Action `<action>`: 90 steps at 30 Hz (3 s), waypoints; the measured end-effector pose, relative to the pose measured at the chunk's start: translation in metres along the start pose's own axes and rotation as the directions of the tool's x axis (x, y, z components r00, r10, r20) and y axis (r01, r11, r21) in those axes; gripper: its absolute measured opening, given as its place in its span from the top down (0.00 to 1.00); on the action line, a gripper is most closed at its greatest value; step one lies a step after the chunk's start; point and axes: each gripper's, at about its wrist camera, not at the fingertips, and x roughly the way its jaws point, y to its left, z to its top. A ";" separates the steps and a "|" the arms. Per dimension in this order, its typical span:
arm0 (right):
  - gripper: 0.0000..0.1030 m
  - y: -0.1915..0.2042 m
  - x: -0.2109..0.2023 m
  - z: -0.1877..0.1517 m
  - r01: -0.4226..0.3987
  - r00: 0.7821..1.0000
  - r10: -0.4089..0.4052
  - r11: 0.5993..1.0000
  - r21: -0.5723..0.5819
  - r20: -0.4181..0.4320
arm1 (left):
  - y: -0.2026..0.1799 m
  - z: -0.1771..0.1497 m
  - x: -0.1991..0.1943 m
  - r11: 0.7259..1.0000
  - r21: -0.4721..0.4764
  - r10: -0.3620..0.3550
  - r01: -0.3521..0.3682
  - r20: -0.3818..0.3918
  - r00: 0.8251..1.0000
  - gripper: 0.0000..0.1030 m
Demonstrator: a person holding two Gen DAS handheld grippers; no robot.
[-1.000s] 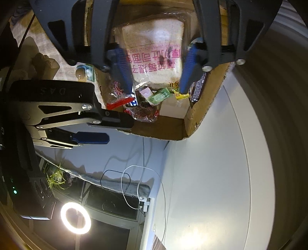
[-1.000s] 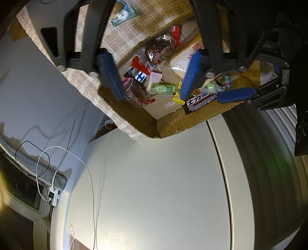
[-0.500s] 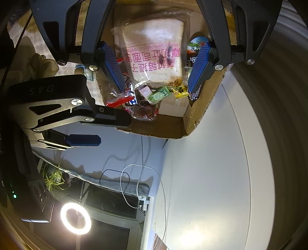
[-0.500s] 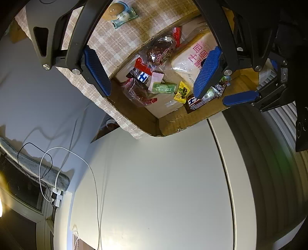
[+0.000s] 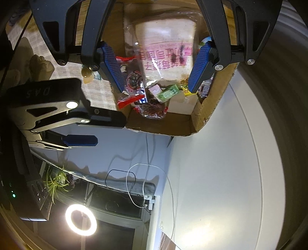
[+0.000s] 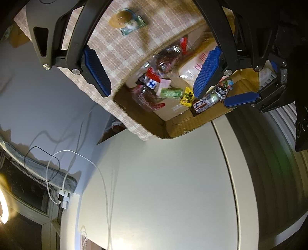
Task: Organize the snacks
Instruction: 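Move both grippers back toward the egg-shaped candy and blue-green packet, then grasp the blue-green packet with the left gripper while the right grasps the egg-shaped candy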
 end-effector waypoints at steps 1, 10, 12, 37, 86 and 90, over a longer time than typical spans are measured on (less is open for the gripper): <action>0.13 -0.003 -0.002 -0.001 0.001 1.000 -0.001 1.000 0.005 0.002 | -0.001 0.000 0.000 1.000 0.000 -0.003 0.003 0.000 1.000 0.34; 0.13 -0.036 -0.022 -0.019 0.035 0.999 -0.035 0.997 0.065 0.002 | -0.020 0.002 -0.001 0.999 0.024 -0.031 0.031 0.002 1.000 0.34; 0.13 -0.042 -0.023 -0.024 0.041 0.999 -0.040 0.997 0.066 -0.013 | -0.024 0.003 -0.001 0.999 0.028 -0.037 0.037 0.002 0.999 0.34; 0.52 -0.090 0.003 -0.103 -0.078 0.973 0.117 0.978 0.194 -0.201 | -0.104 -0.026 0.018 0.965 0.187 -0.157 0.182 -0.137 0.978 0.65; 0.61 -0.134 -0.011 -0.161 -0.124 0.968 0.151 0.983 0.136 -0.203 | -0.149 -0.043 0.104 0.964 0.261 0.026 0.049 -0.276 0.961 0.72; 0.61 -0.130 -0.013 -0.162 -0.102 0.971 0.125 0.988 0.116 -0.205 | -0.154 -0.046 0.102 0.955 0.294 0.036 0.045 -0.264 0.964 0.78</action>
